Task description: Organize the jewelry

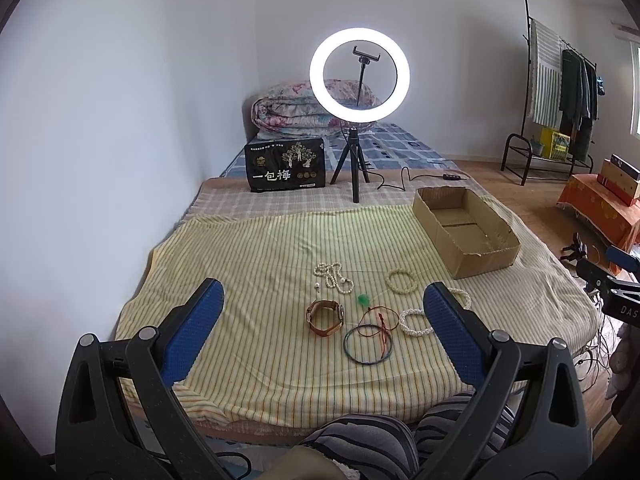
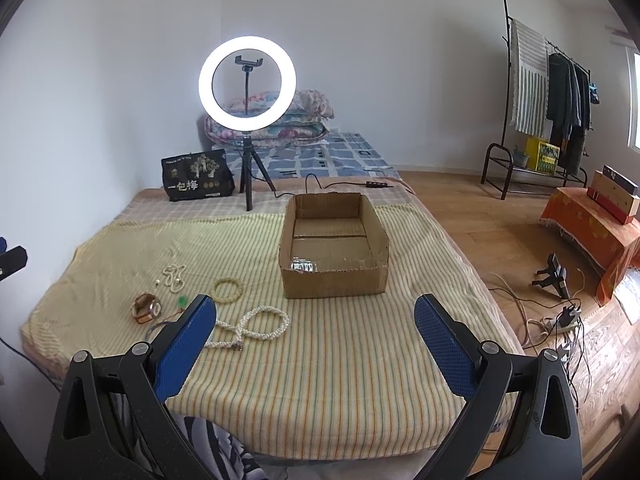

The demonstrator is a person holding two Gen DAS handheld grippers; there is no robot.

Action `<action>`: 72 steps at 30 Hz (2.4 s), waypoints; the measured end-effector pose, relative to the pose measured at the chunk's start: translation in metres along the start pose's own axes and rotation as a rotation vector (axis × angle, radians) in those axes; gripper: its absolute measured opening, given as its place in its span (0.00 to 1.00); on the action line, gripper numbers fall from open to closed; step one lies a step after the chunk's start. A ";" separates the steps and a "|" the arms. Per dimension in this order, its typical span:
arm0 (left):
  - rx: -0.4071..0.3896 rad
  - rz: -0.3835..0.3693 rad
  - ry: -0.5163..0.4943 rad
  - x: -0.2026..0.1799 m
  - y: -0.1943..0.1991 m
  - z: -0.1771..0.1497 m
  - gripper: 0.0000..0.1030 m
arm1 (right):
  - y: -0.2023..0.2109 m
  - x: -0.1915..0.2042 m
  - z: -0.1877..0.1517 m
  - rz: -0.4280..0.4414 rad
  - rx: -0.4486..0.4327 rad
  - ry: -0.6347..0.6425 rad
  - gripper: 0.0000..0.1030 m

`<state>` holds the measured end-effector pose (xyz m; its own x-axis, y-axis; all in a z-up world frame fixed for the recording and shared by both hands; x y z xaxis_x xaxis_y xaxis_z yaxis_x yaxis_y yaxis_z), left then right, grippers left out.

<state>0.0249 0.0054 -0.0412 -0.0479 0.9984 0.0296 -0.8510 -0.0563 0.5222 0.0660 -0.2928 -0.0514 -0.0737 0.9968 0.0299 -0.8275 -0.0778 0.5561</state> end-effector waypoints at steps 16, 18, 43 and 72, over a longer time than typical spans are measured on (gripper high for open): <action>-0.027 0.003 0.007 -0.001 0.006 0.003 0.99 | 0.002 0.002 0.002 0.001 -0.020 0.002 0.96; -0.027 0.004 0.006 -0.001 0.006 0.004 0.99 | 0.002 0.002 0.002 0.003 -0.021 0.002 0.96; 0.006 0.004 0.002 0.003 -0.004 0.004 0.99 | -0.010 0.000 -0.001 -0.014 0.025 -0.012 0.96; 0.175 0.021 0.018 0.060 -0.074 -0.019 0.99 | -0.050 0.009 -0.019 0.014 0.196 0.008 0.96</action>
<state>0.0747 0.0699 -0.0940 -0.0761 0.9967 0.0275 -0.7455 -0.0752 0.6623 0.0965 -0.2803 -0.0949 -0.0896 0.9954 0.0327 -0.7023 -0.0864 0.7066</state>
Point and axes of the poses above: each gripper's, at about its wrist camera, not at the fingertips, and y roughly against the way its jaws point, x to its left, z to its top, the point moved 5 cm from there along -y, roughly the way its jaws point, and after that the axes turned 2 degrees about z, right-handed, at the moved point
